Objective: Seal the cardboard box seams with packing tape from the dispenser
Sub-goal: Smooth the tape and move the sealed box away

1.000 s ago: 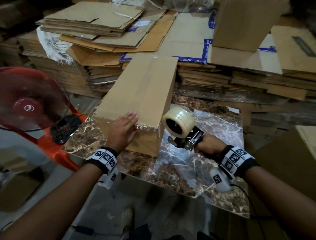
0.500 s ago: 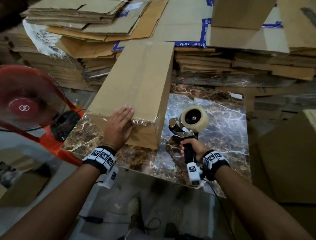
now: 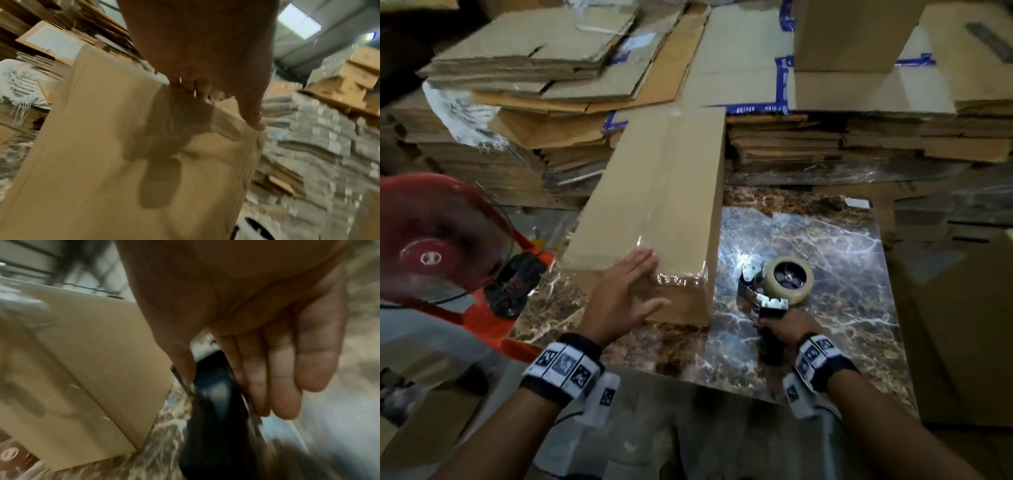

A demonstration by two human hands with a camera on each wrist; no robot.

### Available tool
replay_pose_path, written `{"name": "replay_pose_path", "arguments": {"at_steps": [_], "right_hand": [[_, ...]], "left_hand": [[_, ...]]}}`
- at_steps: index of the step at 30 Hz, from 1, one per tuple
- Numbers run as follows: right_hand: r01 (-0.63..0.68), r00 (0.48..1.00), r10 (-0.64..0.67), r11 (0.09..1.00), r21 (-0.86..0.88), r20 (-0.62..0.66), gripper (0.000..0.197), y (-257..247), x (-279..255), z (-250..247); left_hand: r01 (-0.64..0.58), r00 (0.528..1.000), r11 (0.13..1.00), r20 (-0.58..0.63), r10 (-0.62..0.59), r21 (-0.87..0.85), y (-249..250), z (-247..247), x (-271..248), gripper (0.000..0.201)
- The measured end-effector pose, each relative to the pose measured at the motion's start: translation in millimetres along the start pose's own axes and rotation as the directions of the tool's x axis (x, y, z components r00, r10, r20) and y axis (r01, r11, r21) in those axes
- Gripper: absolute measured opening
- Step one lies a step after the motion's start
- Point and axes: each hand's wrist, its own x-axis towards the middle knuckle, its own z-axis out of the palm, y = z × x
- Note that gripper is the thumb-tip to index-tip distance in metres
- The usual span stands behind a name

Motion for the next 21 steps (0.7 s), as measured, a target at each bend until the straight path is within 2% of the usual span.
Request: {"name": "replay_pose_path", "arguments": {"at_steps": [1,3,5,6,9,11,12,14,16,18,19,21], "right_hand": [[-0.020,0.999,0.015,0.991,-0.134,-0.041,0.057,-9.9,-14.0,-11.5],[-0.015,0.986,-0.016,0.983,-0.184,-0.167,0.052,-33.0,-31.6,-29.6],[0.104,0.970,-0.101,0.995,0.001,-0.221,0.059,-62.7,-44.9,-40.0],[0.208,0.951,-0.166,0.968,0.143,-0.260,0.061,-78.4,-48.8,-41.0],[0.422,0.871,-0.221,0.795,0.436,-0.440,0.061,-130.0,-59.0,-37.6],[0.483,0.847,-0.223,0.703,0.522,-0.483,0.051,-165.4,-64.6,-30.8],[0.477,0.858,-0.220,0.675,0.563,-0.464,0.047,-179.5,-63.7,-24.0],[0.379,0.921,-0.178,0.613,0.693,-0.347,0.051,-199.2,-56.5,-5.9],[0.244,0.970,-0.122,0.549,0.800,-0.212,0.068,-206.6,-44.8,13.2],[0.167,0.986,-0.067,0.481,0.860,-0.154,0.084,-207.9,-41.0,17.5],[0.151,0.988,-0.059,0.459,0.876,-0.140,0.081,-209.6,-47.2,15.0],[0.124,0.992,-0.074,0.390,0.913,-0.103,0.058,-214.1,-56.5,10.3]], "left_hand": [[0.021,1.000,0.995,0.016,-0.020,-0.101,1.2,-10.6,1.3,0.082],[0.018,0.999,0.978,-0.033,-0.026,-0.208,0.9,-31.0,8.3,0.074],[-0.041,0.994,0.979,-0.108,0.019,-0.199,-4.0,-45.7,22.3,0.061],[-0.075,0.990,0.981,-0.133,0.051,-0.181,-8.2,-50.5,31.3,0.057],[-0.191,0.974,0.975,-0.147,0.174,-0.110,-24.0,-49.5,56.4,0.051],[-0.228,0.973,0.973,-0.054,0.226,-0.032,-33.6,-39.0,67.4,0.059],[-0.234,0.972,0.972,0.041,0.233,0.020,-36.7,-32.7,70.5,0.068],[-0.261,0.947,0.953,0.235,0.221,0.156,-38.4,-21.2,71.0,0.085],[-0.296,0.928,0.920,0.306,0.212,0.259,-38.4,-16.1,68.9,0.091],[-0.303,0.919,0.905,0.342,0.196,0.298,-36.9,-15.7,68.0,0.092],[-0.319,0.911,0.895,0.362,0.198,0.311,-36.5,-16.3,68.0,0.090],[-0.370,0.888,0.871,0.399,0.229,0.324,-38.0,-15.9,67.7,0.089]]}}
